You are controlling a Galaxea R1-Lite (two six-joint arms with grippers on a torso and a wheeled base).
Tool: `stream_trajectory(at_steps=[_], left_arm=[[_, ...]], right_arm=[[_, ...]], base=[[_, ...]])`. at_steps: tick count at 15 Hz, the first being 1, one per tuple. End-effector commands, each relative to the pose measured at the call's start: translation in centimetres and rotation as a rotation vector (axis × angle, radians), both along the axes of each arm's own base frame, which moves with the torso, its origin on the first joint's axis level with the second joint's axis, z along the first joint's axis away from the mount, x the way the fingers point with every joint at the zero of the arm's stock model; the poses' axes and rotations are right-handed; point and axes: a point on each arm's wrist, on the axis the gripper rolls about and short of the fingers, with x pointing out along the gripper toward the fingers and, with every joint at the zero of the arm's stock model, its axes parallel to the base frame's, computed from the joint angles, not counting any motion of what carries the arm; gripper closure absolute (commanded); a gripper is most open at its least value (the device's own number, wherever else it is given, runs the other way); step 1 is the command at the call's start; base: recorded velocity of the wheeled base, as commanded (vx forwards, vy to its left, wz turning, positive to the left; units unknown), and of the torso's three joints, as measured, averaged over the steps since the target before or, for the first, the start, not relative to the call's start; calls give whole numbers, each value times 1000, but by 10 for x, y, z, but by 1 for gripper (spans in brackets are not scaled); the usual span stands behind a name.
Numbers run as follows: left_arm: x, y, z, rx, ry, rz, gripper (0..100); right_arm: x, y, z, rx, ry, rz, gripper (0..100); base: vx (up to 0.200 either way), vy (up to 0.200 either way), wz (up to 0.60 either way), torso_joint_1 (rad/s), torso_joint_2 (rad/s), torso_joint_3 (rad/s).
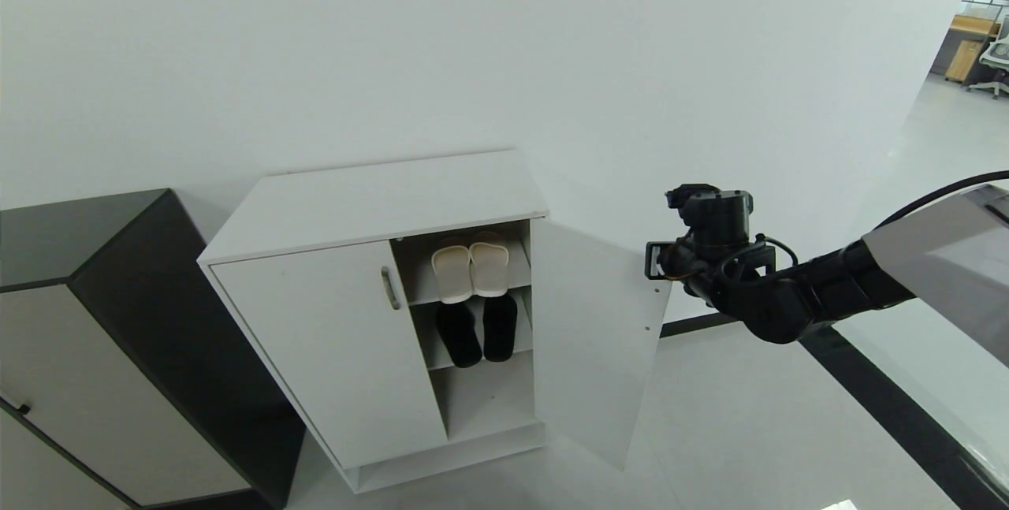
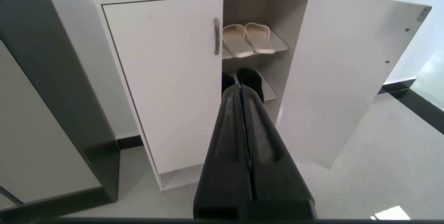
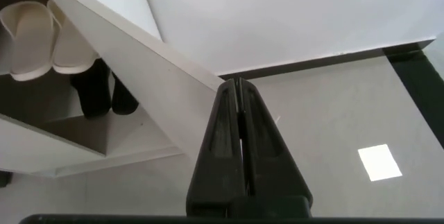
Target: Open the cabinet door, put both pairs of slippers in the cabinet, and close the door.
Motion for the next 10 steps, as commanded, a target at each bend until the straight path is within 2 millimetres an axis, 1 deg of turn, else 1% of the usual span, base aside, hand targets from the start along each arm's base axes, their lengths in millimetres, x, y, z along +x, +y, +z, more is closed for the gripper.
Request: stream_trajectory(at_steps=[1, 5, 10], left_arm=[[0, 0, 0, -2, 0, 0, 100], [0, 0, 0, -2, 0, 0, 100], [0, 0, 0, -2, 0, 0, 100]], right_arm=[[4, -1, -5, -4, 9, -6, 100], [14, 0, -14, -7, 12, -13, 100], [18, -2, -16, -9, 13, -22, 100]], base=[[0, 0, 0, 0, 0, 0], [0, 0, 0, 0, 0, 0], [0, 0, 0, 0, 0, 0]])
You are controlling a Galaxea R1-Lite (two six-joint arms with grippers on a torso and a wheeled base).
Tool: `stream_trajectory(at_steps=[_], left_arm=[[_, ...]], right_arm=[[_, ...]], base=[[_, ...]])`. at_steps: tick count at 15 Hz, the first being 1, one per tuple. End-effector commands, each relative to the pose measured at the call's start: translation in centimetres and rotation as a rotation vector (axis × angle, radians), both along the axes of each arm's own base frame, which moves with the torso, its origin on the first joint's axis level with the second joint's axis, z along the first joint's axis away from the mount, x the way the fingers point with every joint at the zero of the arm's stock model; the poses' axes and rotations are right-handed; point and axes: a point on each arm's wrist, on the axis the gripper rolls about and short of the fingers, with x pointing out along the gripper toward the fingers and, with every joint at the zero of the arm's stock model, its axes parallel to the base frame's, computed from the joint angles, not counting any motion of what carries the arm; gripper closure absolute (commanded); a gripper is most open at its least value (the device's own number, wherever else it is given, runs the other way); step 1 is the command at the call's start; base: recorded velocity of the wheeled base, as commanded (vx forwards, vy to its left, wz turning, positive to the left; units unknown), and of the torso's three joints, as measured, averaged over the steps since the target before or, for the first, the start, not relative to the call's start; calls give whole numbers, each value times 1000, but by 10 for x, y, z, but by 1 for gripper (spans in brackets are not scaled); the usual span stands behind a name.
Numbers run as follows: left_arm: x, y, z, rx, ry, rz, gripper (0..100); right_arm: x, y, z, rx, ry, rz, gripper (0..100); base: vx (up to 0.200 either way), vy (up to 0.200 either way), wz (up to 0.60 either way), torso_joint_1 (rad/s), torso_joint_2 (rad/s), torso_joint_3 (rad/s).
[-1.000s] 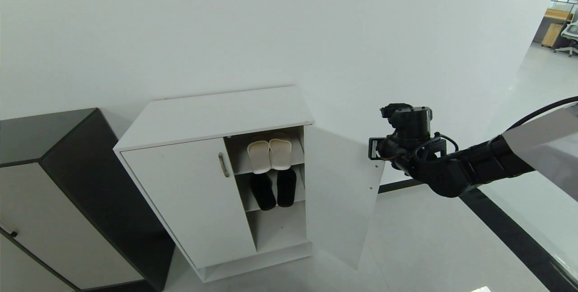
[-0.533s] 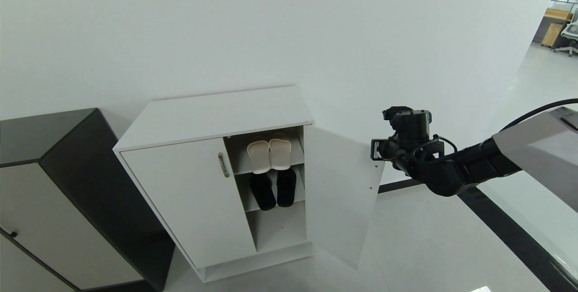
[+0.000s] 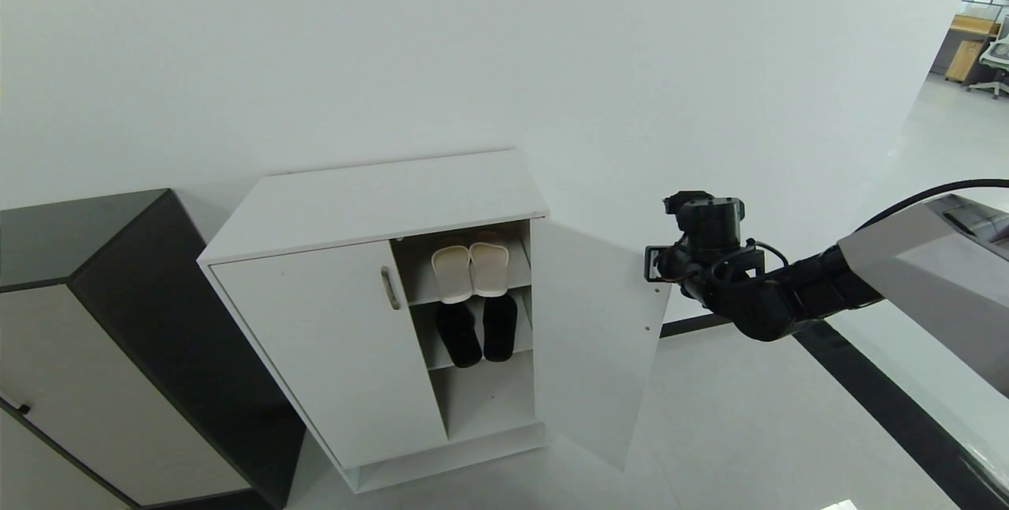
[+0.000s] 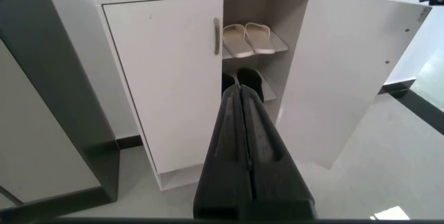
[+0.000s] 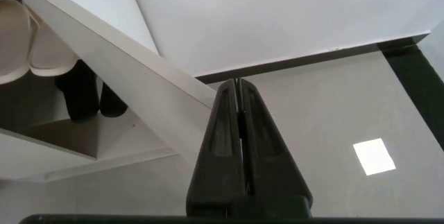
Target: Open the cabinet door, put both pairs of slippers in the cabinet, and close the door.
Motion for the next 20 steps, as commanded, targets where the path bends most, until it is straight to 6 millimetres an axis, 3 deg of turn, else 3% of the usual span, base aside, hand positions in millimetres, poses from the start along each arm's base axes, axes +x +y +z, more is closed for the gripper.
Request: stream_trajectory(at_steps=[1, 8, 13, 20], left_arm=[[0, 0, 0, -1, 0, 0, 100], [0, 0, 0, -1, 0, 0, 100], [0, 0, 0, -1, 0, 0, 100], [0, 0, 0, -1, 0, 0, 100]], right_arm=[[1, 0, -3, -3, 6, 0, 100], [1, 3, -7, -7, 14, 4, 100], [-10, 18, -12, -18, 33, 41, 100], [-64, 63, -5, -32, 55, 185, 100]], base=[[0, 0, 0, 0, 0, 0], [0, 0, 0, 0, 0, 0], [0, 0, 0, 0, 0, 0], [0, 0, 0, 0, 0, 0]])
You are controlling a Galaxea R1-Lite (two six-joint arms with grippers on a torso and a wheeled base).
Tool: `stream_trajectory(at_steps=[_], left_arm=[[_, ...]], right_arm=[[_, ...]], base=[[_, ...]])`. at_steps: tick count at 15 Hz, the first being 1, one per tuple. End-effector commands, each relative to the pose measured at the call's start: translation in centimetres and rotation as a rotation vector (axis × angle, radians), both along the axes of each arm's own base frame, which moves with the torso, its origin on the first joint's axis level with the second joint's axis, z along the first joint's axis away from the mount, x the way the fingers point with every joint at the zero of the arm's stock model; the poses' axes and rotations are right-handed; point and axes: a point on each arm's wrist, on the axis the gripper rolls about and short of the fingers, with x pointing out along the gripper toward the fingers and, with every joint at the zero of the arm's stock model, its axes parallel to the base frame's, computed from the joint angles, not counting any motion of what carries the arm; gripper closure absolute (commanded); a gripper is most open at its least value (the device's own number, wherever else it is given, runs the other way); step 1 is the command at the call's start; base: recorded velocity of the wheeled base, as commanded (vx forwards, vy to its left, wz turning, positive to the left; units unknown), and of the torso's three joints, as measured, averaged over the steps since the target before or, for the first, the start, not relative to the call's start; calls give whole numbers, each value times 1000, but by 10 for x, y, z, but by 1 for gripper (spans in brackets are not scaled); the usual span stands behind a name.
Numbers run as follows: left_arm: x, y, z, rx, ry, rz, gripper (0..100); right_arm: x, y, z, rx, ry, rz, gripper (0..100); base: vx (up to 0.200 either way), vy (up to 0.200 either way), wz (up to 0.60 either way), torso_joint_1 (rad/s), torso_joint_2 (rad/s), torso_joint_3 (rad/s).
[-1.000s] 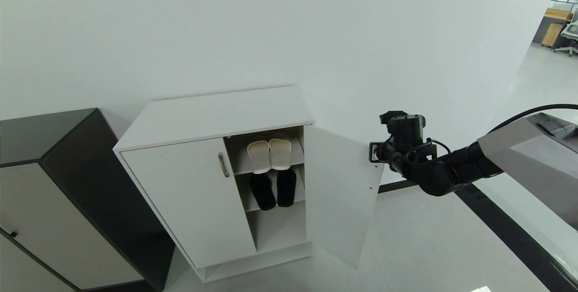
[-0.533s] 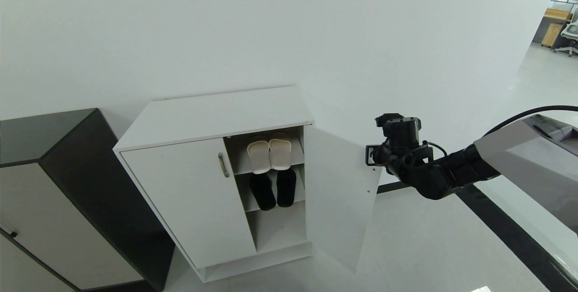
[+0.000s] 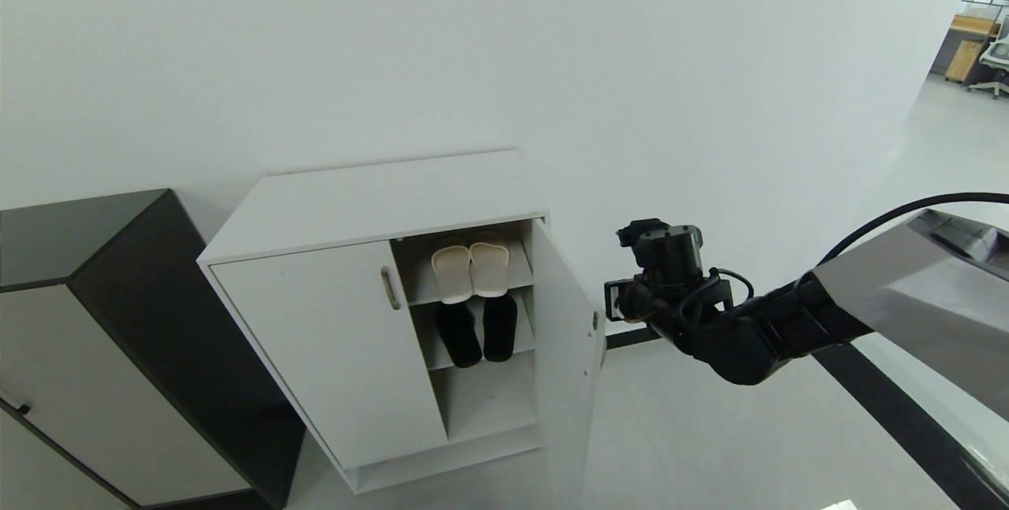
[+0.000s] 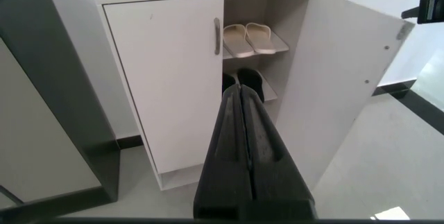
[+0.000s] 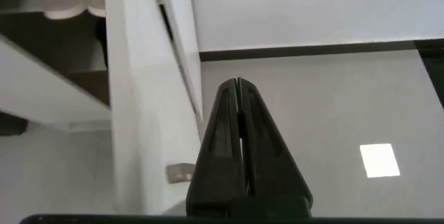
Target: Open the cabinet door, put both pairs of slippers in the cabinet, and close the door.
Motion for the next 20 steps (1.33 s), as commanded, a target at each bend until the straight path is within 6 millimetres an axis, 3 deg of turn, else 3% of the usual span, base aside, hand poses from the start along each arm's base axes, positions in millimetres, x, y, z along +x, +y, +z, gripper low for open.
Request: stream_trajectory(at_steps=[1, 5, 10, 18, 20], left_arm=[[0, 0, 0, 0, 0, 0, 100], [0, 0, 0, 0, 0, 0, 100], [0, 0, 0, 0, 0, 0, 100], [0, 0, 0, 0, 0, 0, 100], [0, 0, 0, 0, 0, 0, 100]], right_arm=[[-16, 8, 10, 7, -10, 37, 100], [-38, 18, 12, 4, 6, 101, 100], [-83, 19, 40, 63, 7, 297, 100], [-88, 17, 37, 47, 19, 313, 100], [-88, 17, 37, 47, 21, 313, 100]], base=[[0, 0, 0, 0, 0, 0], [0, 0, 0, 0, 0, 0], [0, 0, 0, 0, 0, 0], [0, 0, 0, 0, 0, 0], [0, 0, 600, 0, 5, 2]])
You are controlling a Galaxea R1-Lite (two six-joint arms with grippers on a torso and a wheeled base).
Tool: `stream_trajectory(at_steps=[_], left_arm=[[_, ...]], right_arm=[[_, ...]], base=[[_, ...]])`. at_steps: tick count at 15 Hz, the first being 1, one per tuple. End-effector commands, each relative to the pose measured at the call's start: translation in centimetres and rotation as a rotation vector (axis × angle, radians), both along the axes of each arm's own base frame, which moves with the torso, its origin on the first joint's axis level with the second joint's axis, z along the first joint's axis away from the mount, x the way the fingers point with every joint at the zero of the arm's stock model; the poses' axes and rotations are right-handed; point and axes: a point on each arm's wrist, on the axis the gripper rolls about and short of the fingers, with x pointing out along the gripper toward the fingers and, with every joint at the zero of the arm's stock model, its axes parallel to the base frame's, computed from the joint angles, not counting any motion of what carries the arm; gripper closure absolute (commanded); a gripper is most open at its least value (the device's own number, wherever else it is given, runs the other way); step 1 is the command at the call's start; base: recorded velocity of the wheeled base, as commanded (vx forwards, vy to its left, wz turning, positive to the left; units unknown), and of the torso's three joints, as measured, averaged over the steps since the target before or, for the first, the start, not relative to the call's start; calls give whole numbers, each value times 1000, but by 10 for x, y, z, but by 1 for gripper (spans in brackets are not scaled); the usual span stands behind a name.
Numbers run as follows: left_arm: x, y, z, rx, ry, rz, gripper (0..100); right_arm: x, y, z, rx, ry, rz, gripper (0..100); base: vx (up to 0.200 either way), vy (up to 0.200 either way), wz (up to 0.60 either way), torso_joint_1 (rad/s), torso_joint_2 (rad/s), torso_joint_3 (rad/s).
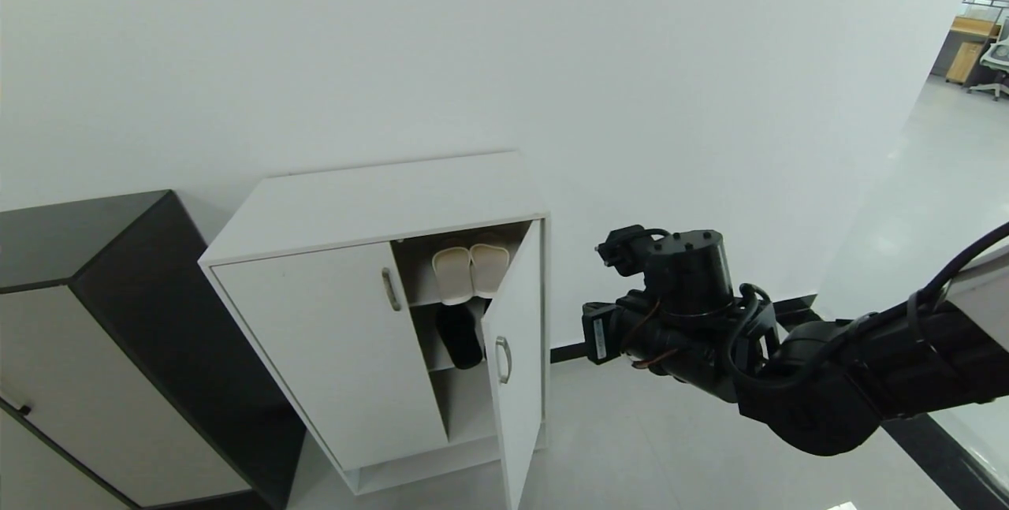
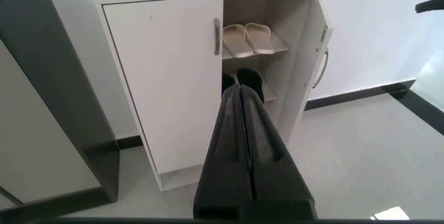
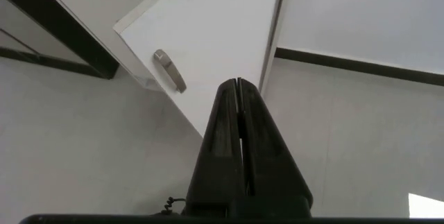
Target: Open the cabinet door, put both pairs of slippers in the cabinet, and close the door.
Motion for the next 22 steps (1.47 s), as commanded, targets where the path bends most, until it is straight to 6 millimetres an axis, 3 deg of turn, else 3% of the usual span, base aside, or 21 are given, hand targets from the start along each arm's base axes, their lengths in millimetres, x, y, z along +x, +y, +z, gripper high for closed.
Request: stream_trajectory(at_steps=[1, 4, 8, 13, 17, 22], left_arm=[[0, 0, 0, 0, 0, 0, 100], [0, 0, 0, 0, 0, 0, 100], [0, 0, 0, 0, 0, 0, 100], [0, 0, 0, 0, 0, 0, 100], [0, 0, 0, 0, 3, -1, 100], [0, 0, 0, 0, 0, 0, 100]], right_arm=[[-1, 0, 1, 2, -2, 2, 100], [-1, 0, -4, -14, 6, 2, 100], [-1, -3, -7, -46, -23, 2, 100], [-1, -26, -4, -119, -88, -80, 100], [-11, -40, -24, -216, -45, -66, 100], [-13, -41, -36, -252, -13, -55, 100]], base=[[0, 0, 600, -12, -2, 7], [0, 0, 600, 7, 6, -1], [0, 0, 0, 0, 0, 0], [0, 0, 0, 0, 0, 0], [200, 0, 0, -5, 2, 4], [0, 0, 0, 0, 0, 0]])
